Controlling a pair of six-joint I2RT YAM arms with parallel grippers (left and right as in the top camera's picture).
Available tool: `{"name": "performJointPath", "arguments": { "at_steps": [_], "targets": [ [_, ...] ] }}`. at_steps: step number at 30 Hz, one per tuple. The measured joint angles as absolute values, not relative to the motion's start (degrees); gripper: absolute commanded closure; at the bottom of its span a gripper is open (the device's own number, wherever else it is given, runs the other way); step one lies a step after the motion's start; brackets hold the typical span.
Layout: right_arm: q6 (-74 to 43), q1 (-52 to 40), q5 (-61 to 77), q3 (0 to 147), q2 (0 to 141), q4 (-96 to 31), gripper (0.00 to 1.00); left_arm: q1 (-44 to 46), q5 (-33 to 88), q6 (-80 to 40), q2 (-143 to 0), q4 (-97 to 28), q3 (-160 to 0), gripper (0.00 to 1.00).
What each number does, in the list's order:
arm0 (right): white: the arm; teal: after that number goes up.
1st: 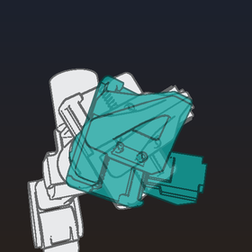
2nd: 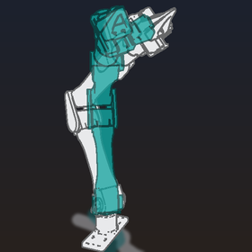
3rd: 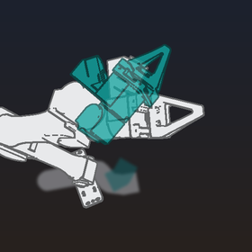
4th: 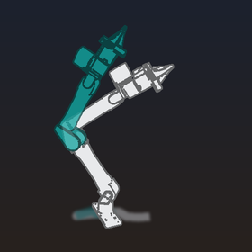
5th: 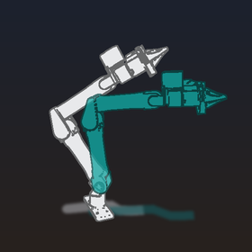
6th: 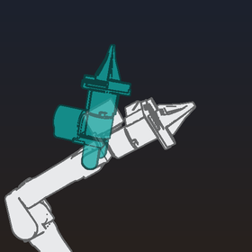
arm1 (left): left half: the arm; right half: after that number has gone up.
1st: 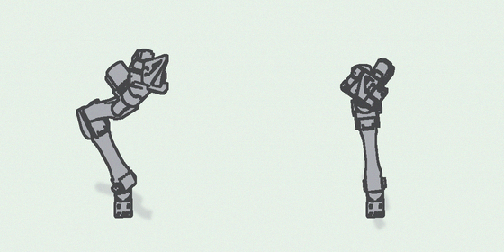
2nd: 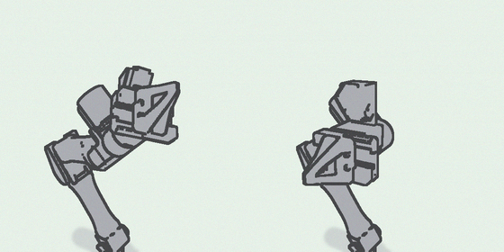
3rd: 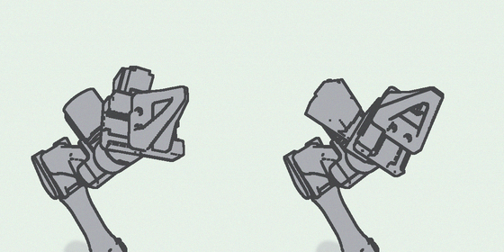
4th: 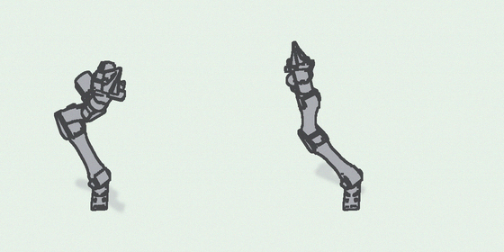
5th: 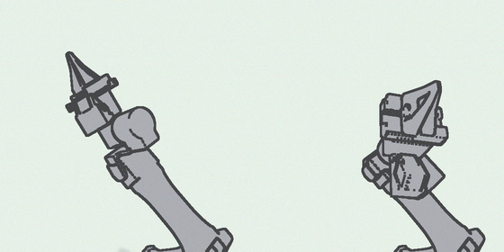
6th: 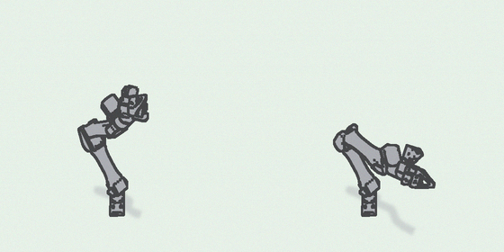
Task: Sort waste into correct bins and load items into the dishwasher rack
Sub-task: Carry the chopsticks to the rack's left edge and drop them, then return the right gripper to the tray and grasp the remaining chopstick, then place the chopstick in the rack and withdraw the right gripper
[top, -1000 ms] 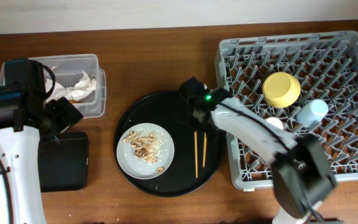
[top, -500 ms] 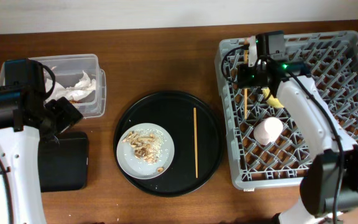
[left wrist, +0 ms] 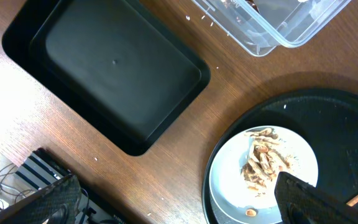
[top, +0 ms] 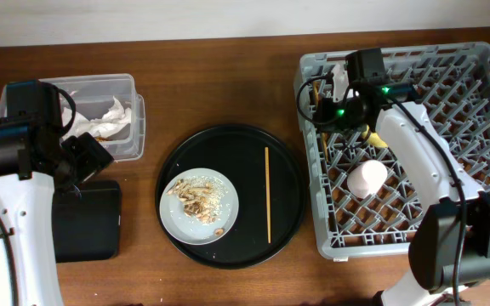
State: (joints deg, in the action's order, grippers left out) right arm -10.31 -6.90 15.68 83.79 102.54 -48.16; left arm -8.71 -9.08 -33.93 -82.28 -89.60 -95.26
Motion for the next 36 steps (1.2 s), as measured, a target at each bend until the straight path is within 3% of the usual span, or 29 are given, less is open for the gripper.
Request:
{"name": "performJointPath", "arguments": {
  "at_steps": [4,7,12,16,22,25,29,33,36],
  "targets": [
    [-13.34,-9.93,19.62,83.81,102.54,-53.47,0.61,-8.71,-9.06,-33.93,-82.28,-89.62,-95.24,0.01],
    [-19.99,-20.21,12.36,83.74,102.54,-56.55,0.55,-8.71,-9.06,-33.93,-82.28,-89.58,-95.26,0.01],
    [-29.12,-30.76,2.22,78.06,102.48,-48.93,0.53,-8.71,-9.06,-33.93,-82.28,-89.58,-95.26,0.01],
    [-34.11,-33.3,-0.99,72.03,105.51,-41.52,0.71,-8.71,-9.06,-33.93,-82.28,-89.65,-95.26,0.01],
    [-37.23,-34.02,-3.25,71.18,112.01,-38.54,0.75,-8.71,-9.06,-33.93,-82.28,-89.6,-95.26,0.01],
    [-37.54,-34.81,-4.95,71.46,112.4,-37.89,0.96,-8.71,-9.06,-33.93,-82.28,-89.6,-95.26,0.01],
    [-37.56,-34.87,-5.1,72.27,112.46,-39.92,0.96,-8.71,-9.06,-33.93,-82.28,-89.58,-95.24,0.01],
    [-36.88,-33.21,-3.57,79.77,111.33,-54.0,0.96,-8.71,-9.08,-33.93,-82.28,-89.69,-95.24,0.01],
    [-28.16,-26.63,-3.49,89.95,103.31,-56.82,0.96,-8.71,-9.06,-33.93,-82.28,-89.6,-95.26,0.01]
  ]
}}
